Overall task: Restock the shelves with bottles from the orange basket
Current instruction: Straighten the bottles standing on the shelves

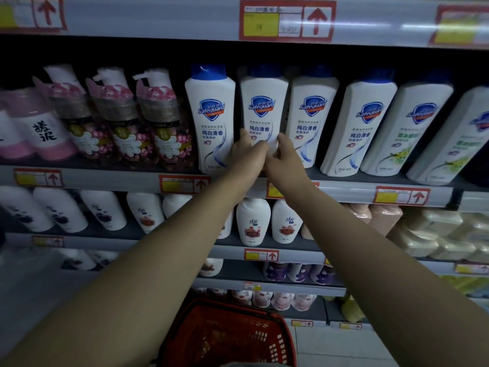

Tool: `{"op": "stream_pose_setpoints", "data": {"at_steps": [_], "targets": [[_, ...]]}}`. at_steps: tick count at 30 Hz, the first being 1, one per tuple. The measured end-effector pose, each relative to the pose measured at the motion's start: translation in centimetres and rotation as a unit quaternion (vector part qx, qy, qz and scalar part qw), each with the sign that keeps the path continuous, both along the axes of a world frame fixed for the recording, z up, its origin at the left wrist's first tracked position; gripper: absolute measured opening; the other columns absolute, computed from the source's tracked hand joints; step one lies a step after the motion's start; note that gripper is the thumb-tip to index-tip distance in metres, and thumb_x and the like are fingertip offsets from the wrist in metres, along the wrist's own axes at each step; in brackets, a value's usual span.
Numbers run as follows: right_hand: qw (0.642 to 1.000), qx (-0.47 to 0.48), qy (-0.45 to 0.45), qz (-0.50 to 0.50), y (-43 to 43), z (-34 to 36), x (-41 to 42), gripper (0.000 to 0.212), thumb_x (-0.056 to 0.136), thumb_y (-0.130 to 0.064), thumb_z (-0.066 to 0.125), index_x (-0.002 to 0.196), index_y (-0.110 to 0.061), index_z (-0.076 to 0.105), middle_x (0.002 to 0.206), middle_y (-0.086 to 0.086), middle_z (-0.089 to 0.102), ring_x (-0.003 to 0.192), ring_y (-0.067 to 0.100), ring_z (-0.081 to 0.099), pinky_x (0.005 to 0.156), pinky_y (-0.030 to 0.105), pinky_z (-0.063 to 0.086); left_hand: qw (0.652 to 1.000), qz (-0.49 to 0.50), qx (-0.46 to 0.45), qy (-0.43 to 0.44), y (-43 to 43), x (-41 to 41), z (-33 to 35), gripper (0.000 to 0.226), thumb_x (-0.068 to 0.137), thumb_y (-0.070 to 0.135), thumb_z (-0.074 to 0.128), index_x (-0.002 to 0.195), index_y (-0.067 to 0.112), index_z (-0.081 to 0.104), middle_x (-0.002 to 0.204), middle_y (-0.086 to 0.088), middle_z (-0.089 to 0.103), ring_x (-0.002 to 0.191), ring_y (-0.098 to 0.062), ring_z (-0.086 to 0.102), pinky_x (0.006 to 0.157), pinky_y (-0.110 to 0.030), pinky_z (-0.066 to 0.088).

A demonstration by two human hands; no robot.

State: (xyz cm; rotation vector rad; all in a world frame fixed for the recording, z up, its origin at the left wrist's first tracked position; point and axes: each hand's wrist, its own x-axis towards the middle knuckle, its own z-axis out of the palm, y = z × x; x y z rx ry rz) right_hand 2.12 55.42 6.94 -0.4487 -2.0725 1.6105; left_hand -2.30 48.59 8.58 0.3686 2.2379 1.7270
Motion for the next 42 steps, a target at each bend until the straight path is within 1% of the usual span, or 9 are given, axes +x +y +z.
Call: {"op": "stream_pose_setpoints", "data": {"at_steps": [4,10,14,17,20,26,30,34,42], "targets": [[1.000,-0.002,0.004,-0.006,-0.1,0.1,0.9,0.026,0.090,-0.013,0.055,0.115,-0.012,0.054,0.112,0.001,0.067,0.101,0.012,0.063,0.083,0.021,0.050,0.999,-0.022,-0.024,0.009,-1.0,1.1,0.6,0.066,0.059,0.030,0.040,0.124,0.015,0.047,0.122,-0.009,0.061,0.113,-0.029,0.056,0.102,-0.045,0.043],[0.999,0.043,0.004,-0.001,-1.4,0.0,1.6,0.029,0.089,-0.015,0.055,0.118,-0.013,0.052,0.107,-0.003,0.065,0.097,0.010,0.061,0.084,0.017,0.049,0.999,-0.012,-0.025,0.022,-2.2,2.0,1.1,0.039,0.081,0.019,0.046,0.118,0.008,0.043,0.129,-0.014,0.051,0.119,-0.028,0.046,0.101,-0.037,0.038],[0.999,0.039,0.008,-0.002,-1.9,-0.1,1.7,0.028,0.089,-0.013,0.055,0.117,-0.014,0.052,0.109,0.001,0.064,0.096,0.009,0.060,0.078,0.011,0.048,0.999,-0.014,-0.032,0.031,-2.5,2.1,1.1,0.064,0.062,0.030,0.040,0.123,0.010,0.041,0.133,-0.013,0.049,0.122,-0.030,0.045,0.105,-0.044,0.038],[1.000,0.029,0.001,0.006,-1.9,-0.1,1.6,0.029,0.087,-0.009,0.058,0.116,-0.013,0.053,0.099,-0.006,0.065,0.085,-0.005,0.059,0.065,0.000,0.043,0.999,0.004,-0.034,0.036,-2.3,2.8,1.0,0.060,0.077,0.027,0.047,0.133,0.009,0.036,0.141,-0.014,0.040,0.132,-0.032,0.036,0.109,-0.048,0.033],[1.000,0.024,-0.002,-0.002,-1.6,0.0,1.8,0.031,0.091,-0.003,0.057,0.121,-0.004,0.051,0.093,-0.011,0.062,0.077,-0.012,0.059,0.069,0.004,0.045,0.995,0.041,-0.041,0.086,-1.9,4.8,0.4,0.062,0.091,0.025,0.050,0.147,0.015,0.026,0.150,-0.010,0.026,0.140,-0.025,0.024,0.115,-0.037,0.024],[0.992,0.044,0.007,-0.119,0.4,0.4,2.9,0.050,0.090,-0.016,0.047,0.138,-0.006,0.037,0.135,0.018,0.048,0.121,0.031,0.050,0.101,0.046,0.044,0.996,-0.030,0.009,0.086,0.9,6.0,1.0,0.072,0.072,0.039,0.041,0.140,0.017,0.040,0.144,-0.007,0.042,0.136,-0.024,0.034,0.114,-0.045,0.027],[0.987,0.060,0.001,-0.152,2.8,0.6,2.7,0.045,0.078,-0.022,0.057,0.118,-0.003,0.050,0.118,0.018,0.058,0.108,0.029,0.058,0.093,0.047,0.050,0.997,-0.051,0.044,0.040,3.6,5.3,0.4,0.073,0.059,0.048,0.043,0.127,0.021,0.052,0.126,-0.002,0.061,0.121,-0.022,0.053,0.107,-0.043,0.039],[0.990,0.051,-0.050,-0.118,4.7,0.0,2.2,0.034,0.079,-0.018,0.061,0.108,-0.007,0.047,0.118,0.015,0.058,0.105,0.025,0.060,0.086,0.037,0.051,0.998,-0.065,0.026,0.003,4.7,4.7,0.4,0.069,0.063,0.041,0.043,0.129,0.022,0.048,0.128,-0.003,0.058,0.120,-0.024,0.052,0.105,-0.045,0.040],[0.994,0.034,-0.074,-0.077,6.4,-0.2,2.1,0.036,0.088,-0.015,0.059,0.118,-0.016,0.040,0.116,0.005,0.057,0.097,0.018,0.056,0.063,0.016,0.042,0.999,-0.049,-0.004,-0.003,5.3,4.2,0.6,0.067,0.070,0.035,0.047,0.135,0.017,0.043,0.132,-0.009,0.052,0.122,-0.027,0.048,0.105,-0.043,0.038]]}}
